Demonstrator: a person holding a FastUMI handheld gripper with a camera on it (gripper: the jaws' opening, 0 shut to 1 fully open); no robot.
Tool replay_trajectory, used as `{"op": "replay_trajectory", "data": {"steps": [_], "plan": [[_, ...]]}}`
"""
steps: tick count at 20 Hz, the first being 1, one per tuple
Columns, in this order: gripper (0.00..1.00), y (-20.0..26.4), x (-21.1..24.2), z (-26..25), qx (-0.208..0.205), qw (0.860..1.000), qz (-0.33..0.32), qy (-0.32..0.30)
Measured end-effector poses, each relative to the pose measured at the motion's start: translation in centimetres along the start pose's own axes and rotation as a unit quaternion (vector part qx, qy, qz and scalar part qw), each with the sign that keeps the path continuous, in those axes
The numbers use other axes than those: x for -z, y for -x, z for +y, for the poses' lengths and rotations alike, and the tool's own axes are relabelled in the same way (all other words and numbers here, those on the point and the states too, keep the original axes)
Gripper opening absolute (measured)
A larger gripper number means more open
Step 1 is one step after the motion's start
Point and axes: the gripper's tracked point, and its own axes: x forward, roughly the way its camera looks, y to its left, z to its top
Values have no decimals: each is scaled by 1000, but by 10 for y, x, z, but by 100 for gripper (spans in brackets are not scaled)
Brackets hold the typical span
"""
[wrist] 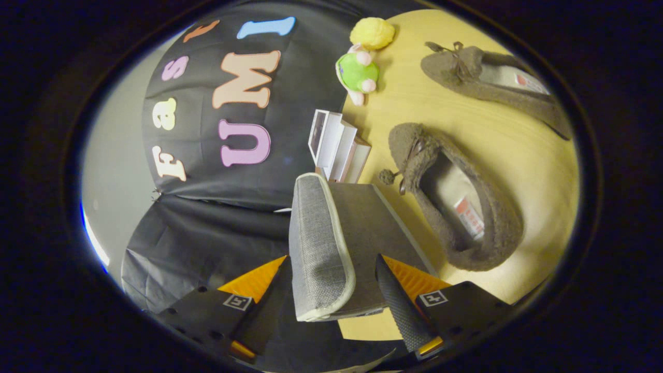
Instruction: Open the storage box then place both shoes into the box .Put the left shoe in first, then the right shoe, with the right side of both shoes facing outward in a uniform manner.
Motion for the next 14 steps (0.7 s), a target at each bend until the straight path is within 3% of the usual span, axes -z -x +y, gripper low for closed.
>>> {"op": "replay_trajectory", "data": {"steps": [2, 14], "plan": [[99, -5, 0, 1, -10, 1000, 6, -22], [25, -3, -9, 9, -13, 1000, 16, -16]]}}
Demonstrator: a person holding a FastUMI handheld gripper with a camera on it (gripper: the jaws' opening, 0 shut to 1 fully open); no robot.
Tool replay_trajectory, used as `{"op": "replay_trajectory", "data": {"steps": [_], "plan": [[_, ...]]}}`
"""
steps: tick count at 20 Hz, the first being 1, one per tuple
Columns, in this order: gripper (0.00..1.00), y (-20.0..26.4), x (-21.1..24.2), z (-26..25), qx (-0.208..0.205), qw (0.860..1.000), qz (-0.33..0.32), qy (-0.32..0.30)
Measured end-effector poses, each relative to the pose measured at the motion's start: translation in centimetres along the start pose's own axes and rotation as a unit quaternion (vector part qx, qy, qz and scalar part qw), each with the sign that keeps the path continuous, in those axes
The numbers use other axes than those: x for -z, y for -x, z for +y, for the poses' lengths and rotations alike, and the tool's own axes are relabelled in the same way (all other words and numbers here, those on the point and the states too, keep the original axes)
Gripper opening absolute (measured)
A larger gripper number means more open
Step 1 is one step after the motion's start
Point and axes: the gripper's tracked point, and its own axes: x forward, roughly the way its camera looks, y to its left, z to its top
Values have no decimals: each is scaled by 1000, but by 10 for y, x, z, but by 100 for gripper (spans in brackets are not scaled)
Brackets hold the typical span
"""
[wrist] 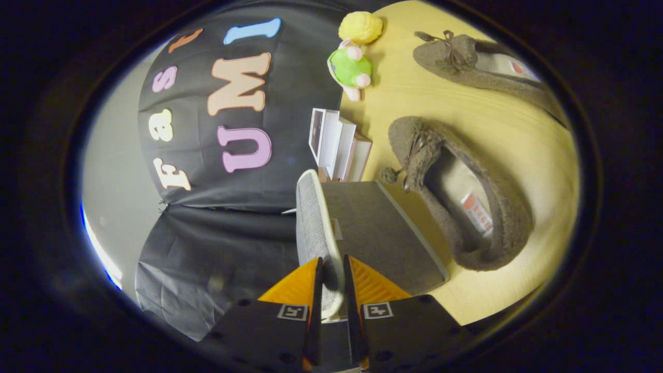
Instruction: Open the storage box then place both shoes into the box .Put the left shoe in first, then the right shoe, with the right side of both shoes facing outward in a uniform manner.
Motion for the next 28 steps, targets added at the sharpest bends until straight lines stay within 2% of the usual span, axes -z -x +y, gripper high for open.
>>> {"op": "replay_trajectory", "data": {"steps": [1, 4, 7, 13, 16, 20, 28], "plan": [[21, 17, -12, 5, -12, 1000, -11, -5], [8, 6, 5, 18, -21, 999, 9, 32], [4, 10, 14, 43, -37, 997, 23, 68], [4, 11, 30, 109, -81, 991, 45, 99], [5, 9, 53, 138, -100, 985, 71, 123], [8, -1, 90, 164, -109, 972, 105, 180], [9, -42, 162, 199, -131, 945, 172, 245]]}}
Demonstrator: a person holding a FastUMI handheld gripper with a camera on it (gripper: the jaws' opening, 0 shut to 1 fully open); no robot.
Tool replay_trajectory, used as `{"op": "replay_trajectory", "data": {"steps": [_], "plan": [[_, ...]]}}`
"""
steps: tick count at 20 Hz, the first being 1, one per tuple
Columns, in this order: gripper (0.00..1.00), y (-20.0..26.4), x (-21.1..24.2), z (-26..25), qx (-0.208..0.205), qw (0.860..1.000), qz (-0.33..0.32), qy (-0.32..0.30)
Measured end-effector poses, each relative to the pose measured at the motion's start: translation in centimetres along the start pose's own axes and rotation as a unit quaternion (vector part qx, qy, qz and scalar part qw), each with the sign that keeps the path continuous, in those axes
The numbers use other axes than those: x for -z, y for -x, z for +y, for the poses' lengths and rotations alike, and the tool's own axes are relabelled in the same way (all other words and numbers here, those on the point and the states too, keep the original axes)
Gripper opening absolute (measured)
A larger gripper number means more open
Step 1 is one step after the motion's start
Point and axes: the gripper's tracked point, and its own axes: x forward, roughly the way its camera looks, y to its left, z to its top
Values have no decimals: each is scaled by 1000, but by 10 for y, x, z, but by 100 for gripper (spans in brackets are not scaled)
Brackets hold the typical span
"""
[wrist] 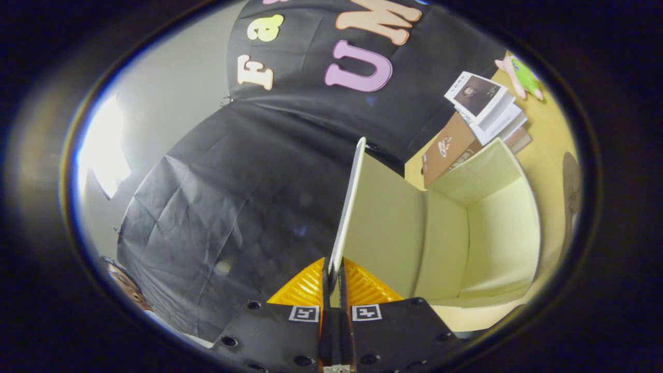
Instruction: Open the storage box then place both shoes into the box .Put the left shoe in first, then the right shoe, with the right side of both shoes facing outward in a uniform manner.
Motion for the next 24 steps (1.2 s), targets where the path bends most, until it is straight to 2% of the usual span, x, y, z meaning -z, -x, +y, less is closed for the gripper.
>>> {"op": "replay_trajectory", "data": {"steps": [5, 11, 16, 21, 24], "plan": [[9, -48, 18, 17, -17, 999, 37, 26], [58, -70, 38, 10, -6, 996, 62, 69], [98, -57, 17, -4, 18, 992, 17, 127], [98, -27, -7, -22, 48, 983, -17, 174], [99, -2, -23, -40, 80, 974, -35, 207]]}}
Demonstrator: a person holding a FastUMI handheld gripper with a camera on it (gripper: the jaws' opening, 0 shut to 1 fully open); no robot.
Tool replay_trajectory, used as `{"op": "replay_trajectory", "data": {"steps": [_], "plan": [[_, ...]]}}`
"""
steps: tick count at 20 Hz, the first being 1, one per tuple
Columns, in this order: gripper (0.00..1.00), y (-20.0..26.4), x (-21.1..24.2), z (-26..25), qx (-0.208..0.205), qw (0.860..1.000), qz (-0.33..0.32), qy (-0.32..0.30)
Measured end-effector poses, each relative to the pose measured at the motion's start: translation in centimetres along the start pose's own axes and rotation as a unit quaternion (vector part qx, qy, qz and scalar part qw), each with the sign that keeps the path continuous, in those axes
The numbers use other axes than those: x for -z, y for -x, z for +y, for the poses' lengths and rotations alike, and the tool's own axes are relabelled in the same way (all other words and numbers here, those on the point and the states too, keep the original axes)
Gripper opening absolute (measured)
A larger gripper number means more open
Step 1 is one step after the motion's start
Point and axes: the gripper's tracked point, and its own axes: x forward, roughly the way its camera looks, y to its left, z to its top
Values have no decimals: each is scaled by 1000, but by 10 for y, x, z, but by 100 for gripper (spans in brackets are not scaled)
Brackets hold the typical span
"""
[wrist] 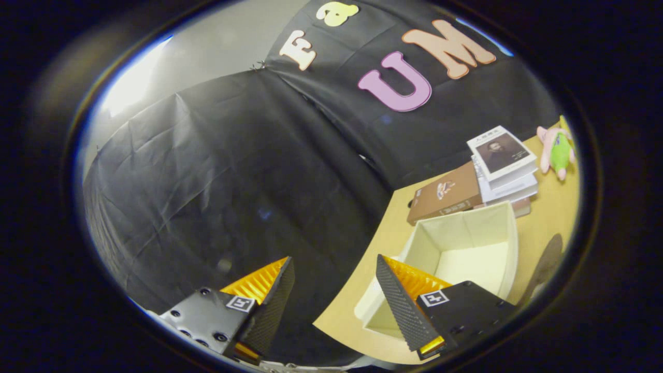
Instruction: Open the storage box then place both shoes into the box .Put the left shoe in first, then the right shoe, with the right side of both shoes facing outward in a uniform manner.
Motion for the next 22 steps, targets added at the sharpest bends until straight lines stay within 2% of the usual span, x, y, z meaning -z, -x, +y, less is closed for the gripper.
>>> {"op": "replay_trajectory", "data": {"steps": [7, 11, 17, 22], "plan": [[100, 58, -22, -68, 86, 994, -28, 68], [100, 94, -33, -120, 145, 984, -38, 100], [100, 134, -32, -191, 217, 968, -25, 121], [100, 160, -10, -251, 272, 952, 12, 142]]}}
